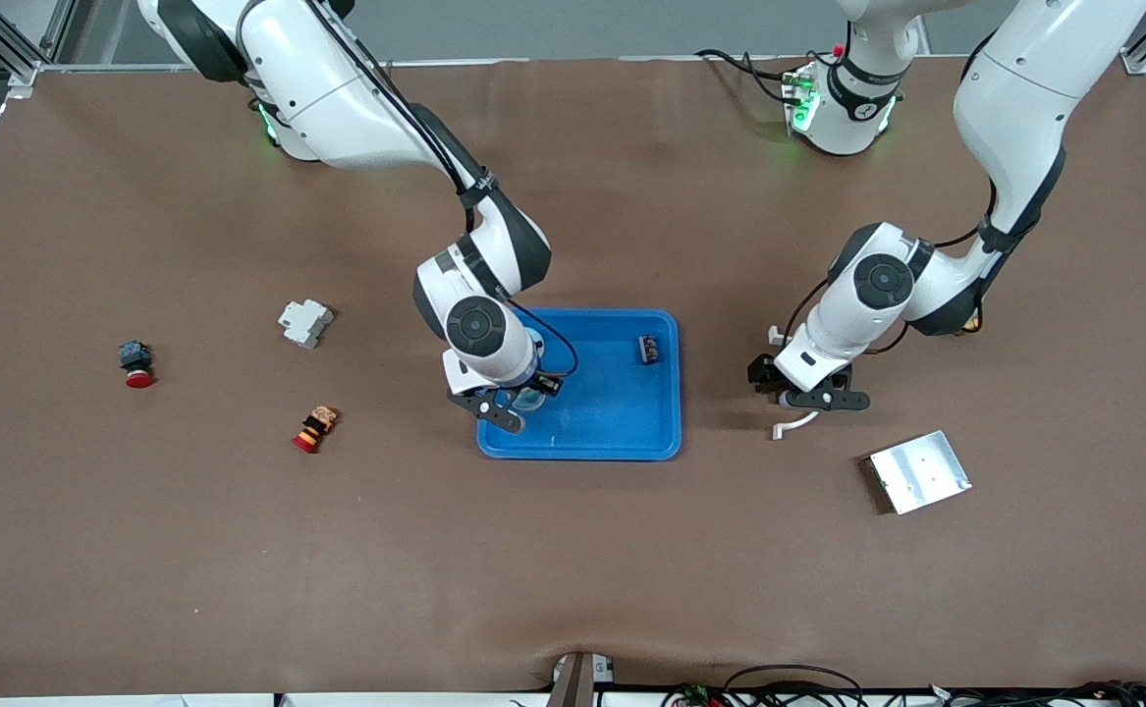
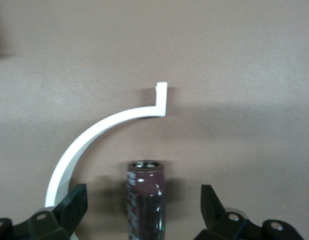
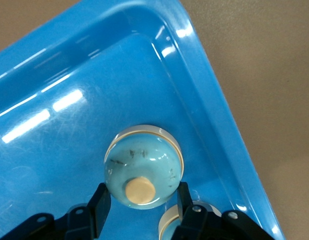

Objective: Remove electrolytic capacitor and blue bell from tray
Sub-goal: 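Set the capacitor beside the arc while the right gripper lifts the bell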

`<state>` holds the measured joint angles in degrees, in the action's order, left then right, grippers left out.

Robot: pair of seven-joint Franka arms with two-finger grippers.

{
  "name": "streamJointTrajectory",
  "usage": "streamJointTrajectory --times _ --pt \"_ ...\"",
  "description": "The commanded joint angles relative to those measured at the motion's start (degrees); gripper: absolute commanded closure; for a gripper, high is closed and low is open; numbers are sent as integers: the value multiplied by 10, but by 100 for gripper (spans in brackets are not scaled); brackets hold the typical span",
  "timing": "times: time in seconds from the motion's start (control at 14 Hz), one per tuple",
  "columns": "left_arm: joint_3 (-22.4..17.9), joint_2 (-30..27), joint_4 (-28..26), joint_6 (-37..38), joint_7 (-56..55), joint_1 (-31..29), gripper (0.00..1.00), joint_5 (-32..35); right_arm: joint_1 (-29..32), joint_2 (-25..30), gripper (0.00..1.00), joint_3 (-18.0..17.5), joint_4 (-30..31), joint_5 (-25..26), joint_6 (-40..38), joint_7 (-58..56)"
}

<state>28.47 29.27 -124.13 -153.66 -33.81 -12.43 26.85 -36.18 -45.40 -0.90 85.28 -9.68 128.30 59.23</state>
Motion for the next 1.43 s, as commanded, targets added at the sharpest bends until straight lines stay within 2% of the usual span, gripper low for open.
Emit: streamJointTrajectory --times 0.0,0.07,0.36,0.57,0.71,1.07,1.14,1.36 --pt "17 -29 10 48 -32 2 0 8 8 -4 93 -3 -25 7 -9 5" --pt "30 -30 20 63 -47 0 0 7 8 -3 100 -3 -32 5 -11 5" --pt "87 -32 47 97 -134 0 0 7 18 12 100 -1 -64 8 -104 21" --pt "119 -33 51 102 -200 8 0 7 67 51 100 -2 -60 12 -169 22" --pt "124 -32 53 110 -226 35 0 7 104 69 100 -1 -57 13 -181 19" --pt "124 -13 75 131 -289 88 0 13 221 85 100 -2 -54 62 -215 -98" --pt "123 -7 79 131 -302 98 0 14 237 89 100 -2 -35 69 -220 -158" --pt "120 18 98 131 -322 122 0 14 275 140 100 0 57 102 -185 -222"
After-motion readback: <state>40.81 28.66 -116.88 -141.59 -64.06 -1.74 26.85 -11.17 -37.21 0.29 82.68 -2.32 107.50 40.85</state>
